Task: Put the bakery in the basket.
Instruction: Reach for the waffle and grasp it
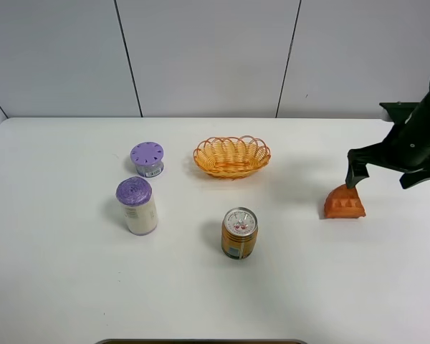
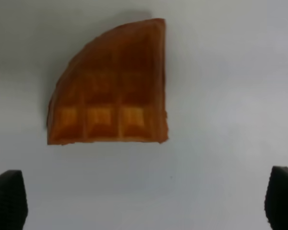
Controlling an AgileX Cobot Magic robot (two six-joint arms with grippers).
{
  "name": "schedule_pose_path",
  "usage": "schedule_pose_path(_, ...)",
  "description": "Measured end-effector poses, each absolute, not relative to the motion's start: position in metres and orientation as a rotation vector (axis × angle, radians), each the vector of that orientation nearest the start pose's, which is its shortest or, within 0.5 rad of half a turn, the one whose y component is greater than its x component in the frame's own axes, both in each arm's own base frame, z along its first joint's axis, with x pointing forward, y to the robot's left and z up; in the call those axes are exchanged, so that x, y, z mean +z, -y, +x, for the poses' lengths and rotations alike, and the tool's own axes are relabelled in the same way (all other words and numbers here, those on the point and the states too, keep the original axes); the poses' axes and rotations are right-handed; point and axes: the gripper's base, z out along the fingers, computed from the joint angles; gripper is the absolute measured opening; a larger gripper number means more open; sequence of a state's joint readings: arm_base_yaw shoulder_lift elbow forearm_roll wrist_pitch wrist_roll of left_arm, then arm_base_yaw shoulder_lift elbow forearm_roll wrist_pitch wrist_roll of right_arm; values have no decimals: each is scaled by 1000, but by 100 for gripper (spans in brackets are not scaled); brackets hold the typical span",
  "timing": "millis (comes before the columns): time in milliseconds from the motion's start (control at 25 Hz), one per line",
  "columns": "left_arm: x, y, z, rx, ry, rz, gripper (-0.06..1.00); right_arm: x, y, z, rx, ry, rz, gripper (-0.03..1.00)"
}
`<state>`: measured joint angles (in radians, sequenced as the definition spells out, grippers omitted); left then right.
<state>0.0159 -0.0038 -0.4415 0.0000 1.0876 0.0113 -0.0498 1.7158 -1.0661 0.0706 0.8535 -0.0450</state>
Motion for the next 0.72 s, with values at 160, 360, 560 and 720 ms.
schedule_pose_path(160,259,0,0,16,-2126,-5,99,169,8,326,135,-2997,58,99)
schedule_pose_path(360,259,0,0,16,-2126,-5,99,145,7,336,149,-3019,63,99)
schedule_pose_path(560,259,0,0,16,-2126,-5,99,131,7,346,159,-3029,67,99)
schedule_pose_path(720,259,0,0,16,-2126,-5,99,124,7,356,174,-3025,72,99)
